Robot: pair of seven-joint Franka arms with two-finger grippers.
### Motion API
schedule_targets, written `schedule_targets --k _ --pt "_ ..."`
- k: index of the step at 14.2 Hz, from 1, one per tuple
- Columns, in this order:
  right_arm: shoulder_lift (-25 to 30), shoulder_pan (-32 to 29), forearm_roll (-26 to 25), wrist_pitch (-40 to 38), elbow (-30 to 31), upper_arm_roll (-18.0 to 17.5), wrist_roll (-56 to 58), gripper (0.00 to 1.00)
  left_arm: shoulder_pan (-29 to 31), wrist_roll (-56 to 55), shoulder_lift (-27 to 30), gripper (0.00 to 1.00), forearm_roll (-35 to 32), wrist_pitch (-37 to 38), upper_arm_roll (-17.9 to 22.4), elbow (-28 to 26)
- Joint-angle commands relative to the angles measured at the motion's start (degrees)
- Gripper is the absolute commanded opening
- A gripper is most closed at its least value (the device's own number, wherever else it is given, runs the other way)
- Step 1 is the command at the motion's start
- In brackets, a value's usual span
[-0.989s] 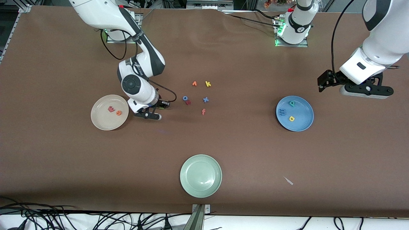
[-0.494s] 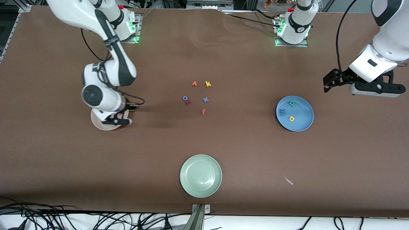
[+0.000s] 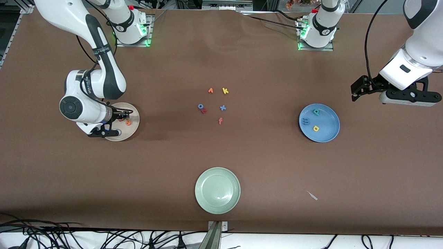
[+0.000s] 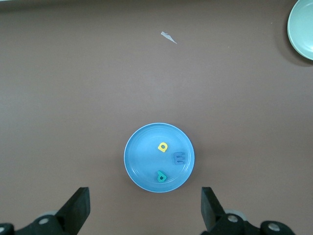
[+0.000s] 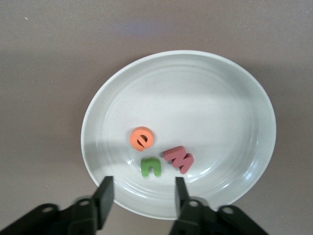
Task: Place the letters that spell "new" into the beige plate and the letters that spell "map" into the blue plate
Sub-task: 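Place the green c on the beige plate with the right gripper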
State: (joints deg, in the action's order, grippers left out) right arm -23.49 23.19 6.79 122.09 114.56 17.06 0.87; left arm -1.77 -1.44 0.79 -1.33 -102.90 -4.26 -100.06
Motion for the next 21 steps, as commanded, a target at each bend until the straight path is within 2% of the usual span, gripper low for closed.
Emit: schedule_targets --k 1,3,6,17,21 --pt "0.29 0.01 0.5 -2.11 -2.57 -0.01 0.63 1.0 0.8 1.35 -0.97 1.0 1.41 1.74 -0.66 2.06" --pt "0.03 -0.08 0.77 -5.71 -5.38 -0.01 0.28 1.0 0.63 1.44 -0.97 1.0 1.41 1.91 -0.66 2.06" --pt "-0.76 0.01 0.94 -7.04 -8.47 -0.27 0.36 1.0 0.71 1.62 -1.06 1.0 1.33 2.88 -0.66 2.06" --pt "-0.77 0.54 1.03 -7.57 -9.97 -0.62 0.54 1.0 0.54 1.71 -1.41 1.0 1.41 3.05 -0.75 2.24" --pt "-0.68 0.45 2.96 -15.11 -14.62 -0.53 0.37 1.0 0.27 1.62 -1.5 1.0 1.41 3.05 -0.75 2.24"
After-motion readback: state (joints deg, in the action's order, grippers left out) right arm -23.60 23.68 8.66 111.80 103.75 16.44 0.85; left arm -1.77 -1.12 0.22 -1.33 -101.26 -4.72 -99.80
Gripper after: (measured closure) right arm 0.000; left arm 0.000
